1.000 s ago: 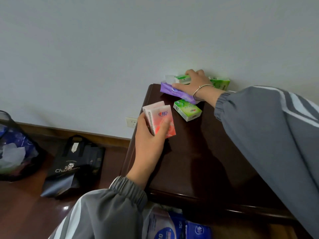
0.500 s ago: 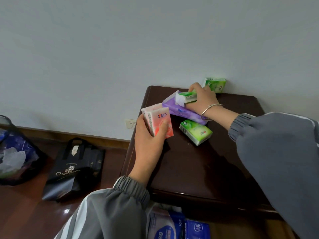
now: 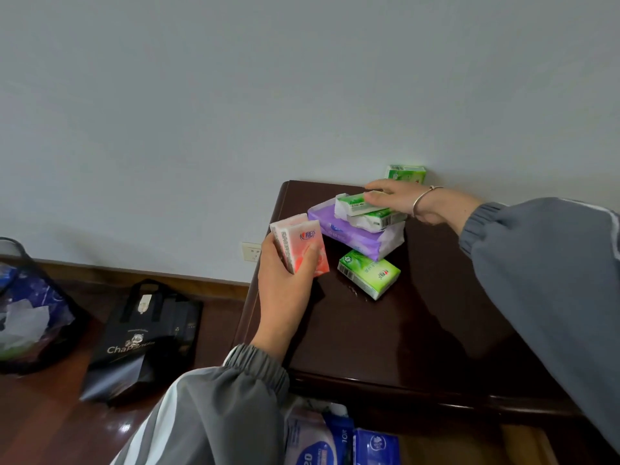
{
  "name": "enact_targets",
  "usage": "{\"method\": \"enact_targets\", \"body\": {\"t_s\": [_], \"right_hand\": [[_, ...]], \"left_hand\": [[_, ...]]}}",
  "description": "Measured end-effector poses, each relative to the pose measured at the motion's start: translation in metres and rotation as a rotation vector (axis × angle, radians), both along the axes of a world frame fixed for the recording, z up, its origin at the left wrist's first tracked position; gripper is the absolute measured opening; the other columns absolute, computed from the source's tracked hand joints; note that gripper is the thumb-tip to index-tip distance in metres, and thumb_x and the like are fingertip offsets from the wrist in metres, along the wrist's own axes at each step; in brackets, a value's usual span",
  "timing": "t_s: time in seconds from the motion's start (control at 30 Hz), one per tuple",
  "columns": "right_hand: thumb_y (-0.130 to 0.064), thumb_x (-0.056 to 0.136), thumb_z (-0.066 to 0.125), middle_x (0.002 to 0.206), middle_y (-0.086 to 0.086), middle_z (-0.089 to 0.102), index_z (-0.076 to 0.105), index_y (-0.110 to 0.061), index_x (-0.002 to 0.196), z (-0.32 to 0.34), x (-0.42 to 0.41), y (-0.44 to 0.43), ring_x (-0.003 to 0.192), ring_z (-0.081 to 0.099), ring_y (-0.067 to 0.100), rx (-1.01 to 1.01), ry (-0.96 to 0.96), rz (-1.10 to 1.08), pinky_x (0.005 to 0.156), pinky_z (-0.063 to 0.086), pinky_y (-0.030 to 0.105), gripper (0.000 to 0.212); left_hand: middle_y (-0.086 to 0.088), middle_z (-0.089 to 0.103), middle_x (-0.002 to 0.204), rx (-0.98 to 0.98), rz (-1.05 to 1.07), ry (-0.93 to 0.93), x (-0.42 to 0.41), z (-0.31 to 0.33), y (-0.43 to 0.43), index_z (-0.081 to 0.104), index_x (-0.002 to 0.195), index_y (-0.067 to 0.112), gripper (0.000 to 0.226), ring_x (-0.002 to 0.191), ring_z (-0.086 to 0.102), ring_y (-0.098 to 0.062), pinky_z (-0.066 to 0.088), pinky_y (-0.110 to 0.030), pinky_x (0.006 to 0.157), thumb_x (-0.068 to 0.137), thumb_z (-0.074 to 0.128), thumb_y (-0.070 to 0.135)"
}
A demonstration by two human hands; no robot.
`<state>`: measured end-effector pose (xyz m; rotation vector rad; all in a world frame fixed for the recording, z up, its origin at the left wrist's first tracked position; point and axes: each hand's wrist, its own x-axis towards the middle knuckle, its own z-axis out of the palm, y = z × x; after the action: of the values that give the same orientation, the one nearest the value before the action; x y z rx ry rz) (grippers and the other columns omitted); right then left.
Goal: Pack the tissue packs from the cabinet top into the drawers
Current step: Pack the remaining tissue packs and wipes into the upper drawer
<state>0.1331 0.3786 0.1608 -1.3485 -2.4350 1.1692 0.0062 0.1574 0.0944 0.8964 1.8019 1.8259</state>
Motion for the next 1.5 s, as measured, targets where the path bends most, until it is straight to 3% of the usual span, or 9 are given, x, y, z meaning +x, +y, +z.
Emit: {"method": "enact_targets", "body": {"t_s": [0.17,0.3,0.57,0.73,0.87,0.97,1.17,1.37,1.5], "right_hand": [[-0.034,0.084,0.065,0.113,0.001,0.062,0.057,-0.027,0.118,-0.008,0.0,0.001,0.095,0.059,0.01,-0.007,0.102,-0.006,0.071,0.045,0.016,0.035],[-0.023,0.078,0.074,0.103,-0.005,0.061,0.056,-0.023,0.117,-0.008,0.002,-0.005,0.09,0.059,0.008,0.013,0.172,-0.018,0.067,0.047,0.013,0.043],[-0.015,0.062,0.084,0.095,-0.003,0.055,0.049,-0.026,0.1,-0.005,0.003,-0.019,0.081,0.055,0.012,0.272,0.323,-0.118,0.068,0.051,0.027,0.053],[-0.002,0.06,0.083,0.09,-0.002,0.055,0.051,-0.021,0.099,-0.002,0.016,-0.023,0.069,0.055,0.004,0.131,0.658,-0.401,0.049,0.046,0.01,0.054],[0.005,0.066,0.077,0.1,0.008,0.058,0.051,-0.016,0.101,0.016,0.05,-0.029,0.085,0.063,0.022,-0.103,0.899,-0.57,0.072,0.058,0.037,0.049],[0.009,0.069,0.072,0.096,0.006,0.06,0.052,-0.016,0.097,0.03,0.087,-0.044,0.082,0.066,0.022,-0.281,0.976,-0.512,0.067,0.059,0.042,0.042],[0.008,0.066,0.073,0.089,0.003,0.062,0.055,-0.019,0.096,-0.002,0.145,-0.096,0.078,0.064,0.013,-0.329,0.635,-0.254,0.065,0.057,0.025,0.044],[-0.029,0.066,0.082,0.104,-0.003,0.065,0.055,-0.033,0.102,-0.022,0.166,-0.101,0.096,0.062,0.015,0.116,0.157,-0.082,0.087,0.049,0.032,0.045],[-0.043,0.066,0.079,0.107,-0.013,0.061,0.053,-0.036,0.112,-0.005,0.168,-0.095,0.099,0.055,0.009,0.335,-0.109,0.102,0.08,0.039,0.022,0.053]], "left_hand": [[0.013,0.064,0.105,0.009,-0.01,-0.001,-0.002,-0.004,0.001,0.046,0.107,0.044,0.035,0.089,0.063,0.009,0.046,-0.003,0.067,0.083,0.071,0.038],[0.014,0.064,0.103,0.008,-0.013,0.011,-0.002,-0.006,0.002,0.047,0.1,0.048,0.031,0.089,0.062,0.009,0.046,-0.003,0.067,0.082,0.07,0.04],[0.014,0.064,0.1,0.002,-0.009,0.025,-0.001,-0.006,0.003,0.047,0.099,0.046,0.031,0.086,0.062,0.011,0.044,-0.001,0.062,0.083,0.071,0.034],[0.018,0.064,0.095,0.005,0.004,0.019,0.0,-0.005,0.002,0.047,0.098,0.046,0.03,0.084,0.062,0.014,0.043,0.0,0.061,0.083,0.071,0.037],[0.019,0.062,0.098,-0.012,0.009,0.028,-0.001,-0.006,0.003,0.047,0.104,0.044,0.032,0.084,0.06,0.018,0.043,0.001,0.062,0.084,0.07,0.037],[0.02,0.061,0.097,-0.021,0.024,0.047,-0.001,-0.008,0.003,0.046,0.115,0.035,0.04,0.083,0.058,0.021,0.041,0.003,0.061,0.084,0.069,0.036],[0.018,0.061,0.098,-0.055,0.039,0.08,-0.002,-0.01,0.005,0.046,0.117,0.032,0.042,0.082,0.059,0.02,0.044,0.0,0.061,0.083,0.07,0.038],[0.015,0.061,0.101,-0.092,0.052,0.103,-0.003,-0.011,0.005,0.048,0.122,0.025,0.048,0.084,0.058,0.012,0.041,-0.011,0.068,0.082,0.071,0.039],[0.015,0.06,0.1,-0.1,0.05,0.109,-0.003,-0.012,0.006,0.048,0.126,0.022,0.051,0.084,0.059,0.009,0.041,-0.01,0.067,0.083,0.07,0.038]]}}
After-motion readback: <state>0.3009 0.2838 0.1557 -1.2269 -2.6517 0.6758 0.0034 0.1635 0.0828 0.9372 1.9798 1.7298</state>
